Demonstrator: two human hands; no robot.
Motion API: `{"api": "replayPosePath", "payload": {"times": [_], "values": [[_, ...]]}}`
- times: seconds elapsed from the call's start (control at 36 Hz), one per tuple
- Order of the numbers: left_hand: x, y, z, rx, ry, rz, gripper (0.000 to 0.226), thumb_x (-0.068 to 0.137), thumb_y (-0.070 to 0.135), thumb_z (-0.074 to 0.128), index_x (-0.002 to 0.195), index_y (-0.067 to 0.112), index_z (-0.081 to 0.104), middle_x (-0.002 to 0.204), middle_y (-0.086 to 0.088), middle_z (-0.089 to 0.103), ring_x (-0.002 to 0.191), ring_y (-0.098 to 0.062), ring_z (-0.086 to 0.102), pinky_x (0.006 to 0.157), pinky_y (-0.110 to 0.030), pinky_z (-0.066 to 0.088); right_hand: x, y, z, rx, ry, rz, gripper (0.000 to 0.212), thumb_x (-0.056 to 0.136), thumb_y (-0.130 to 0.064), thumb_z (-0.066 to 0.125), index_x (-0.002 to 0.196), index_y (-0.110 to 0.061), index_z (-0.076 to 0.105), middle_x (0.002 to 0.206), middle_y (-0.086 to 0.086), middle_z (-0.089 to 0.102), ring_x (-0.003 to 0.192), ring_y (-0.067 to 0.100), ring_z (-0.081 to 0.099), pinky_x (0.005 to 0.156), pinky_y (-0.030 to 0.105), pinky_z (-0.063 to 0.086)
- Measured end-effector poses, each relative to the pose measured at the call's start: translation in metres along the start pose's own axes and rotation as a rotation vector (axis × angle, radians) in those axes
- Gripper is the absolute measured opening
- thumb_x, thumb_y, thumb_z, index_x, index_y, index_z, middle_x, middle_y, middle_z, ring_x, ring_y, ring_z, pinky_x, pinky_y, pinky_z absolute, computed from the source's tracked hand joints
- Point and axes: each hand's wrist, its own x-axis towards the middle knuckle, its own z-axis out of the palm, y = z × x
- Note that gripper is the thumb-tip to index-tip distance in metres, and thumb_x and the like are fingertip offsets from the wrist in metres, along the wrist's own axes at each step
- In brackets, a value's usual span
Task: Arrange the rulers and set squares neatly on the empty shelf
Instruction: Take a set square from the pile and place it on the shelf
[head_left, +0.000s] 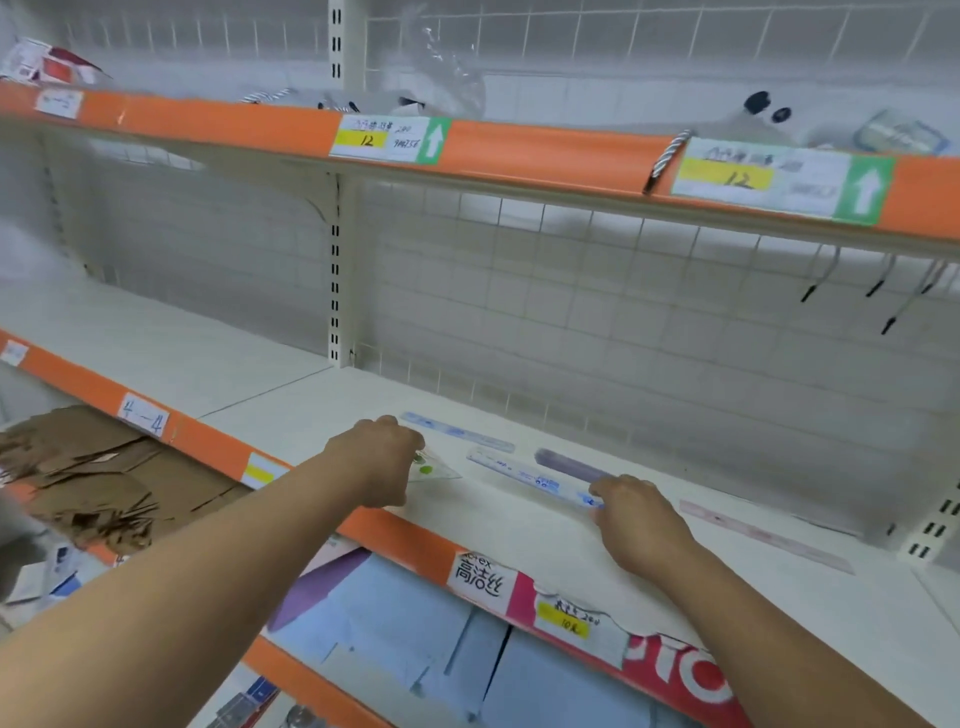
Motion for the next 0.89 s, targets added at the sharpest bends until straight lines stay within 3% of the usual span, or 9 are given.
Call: {"api": "replayPosePath", "payload": {"times": [0.11, 0.36, 0.5, 0.64, 0.78, 0.89], "values": [[0.017, -0.014, 0.004, -0.011, -0.018, 0.045, 0.069, 0.082, 0.027, 0.069, 0.144, 0.027, 0.037, 0.132, -0.004, 0.043, 0.120, -0.024, 0.046, 0.091, -0.034, 0.047, 0.009, -0.009, 0.007, -0.025, -0.017, 0.021, 0.018, 0.096, -0.013, 0.045, 0.104, -0.016, 0.061, 0.112, 0.003, 0.060, 0.097, 0.020, 0.054, 0.070, 0.027, 0.041], [0.053, -0.053, 0.007, 0.046, -0.092, 0.211, 0.072, 0.084, 0.033, 0.070, 0.146, 0.027, 0.033, 0.135, -0.005, 0.041, 0.123, -0.026, 0.045, 0.100, -0.038, 0.044, 0.016, -0.037, 0.013, -0.025, -0.011, 0.126, 0.013, 0.095, -0.011, 0.043, 0.087, -0.017, 0.051, 0.105, 0.004, 0.062, 0.094, 0.021, 0.056, 0.069, 0.029, 0.042], [0.072, -0.074, 0.004, 0.117, -0.112, 0.312, 0.075, 0.084, 0.033, 0.070, 0.148, 0.026, 0.030, 0.137, -0.006, 0.039, 0.123, -0.026, 0.046, 0.099, -0.036, 0.044, 0.006, -0.059, 0.020, -0.019, -0.007, 0.193, 0.022, 0.097, -0.015, 0.041, 0.110, -0.016, 0.059, 0.109, 0.005, 0.059, 0.099, 0.022, 0.054, 0.081, 0.032, 0.046], [0.083, -0.089, 0.009, 0.144, -0.129, 0.418, 0.064, 0.083, 0.032, 0.071, 0.140, 0.023, 0.042, 0.129, -0.007, 0.044, 0.116, -0.026, 0.049, 0.094, -0.035, 0.046, -0.006, -0.077, 0.026, -0.015, -0.021, 0.266, 0.022, 0.092, -0.011, 0.043, 0.105, -0.017, 0.060, 0.101, 0.005, 0.058, 0.093, 0.021, 0.052, 0.079, 0.032, 0.046], [0.091, -0.095, 0.019, 0.148, -0.152, 0.480, 0.066, 0.083, 0.035, 0.071, 0.141, 0.023, 0.041, 0.130, -0.005, 0.044, 0.119, -0.024, 0.047, 0.095, -0.034, 0.045, -0.015, -0.085, 0.028, -0.050, -0.119, 0.300, 0.015, 0.089, -0.008, 0.044, 0.093, -0.016, 0.055, 0.090, 0.001, 0.050, 0.085, 0.020, 0.047, 0.072, 0.030, 0.039], [0.099, -0.095, 0.025, 0.121, -0.182, 0.530, 0.075, 0.082, 0.039, 0.071, 0.146, 0.025, 0.034, 0.140, -0.004, 0.040, 0.128, -0.024, 0.042, 0.104, -0.035, 0.040, -0.018, -0.088, 0.026, -0.052, -0.163, 0.317, 0.024, 0.090, -0.012, 0.044, 0.106, -0.015, 0.062, 0.100, 0.006, 0.060, 0.091, 0.022, 0.055, 0.076, 0.031, 0.044]]}}
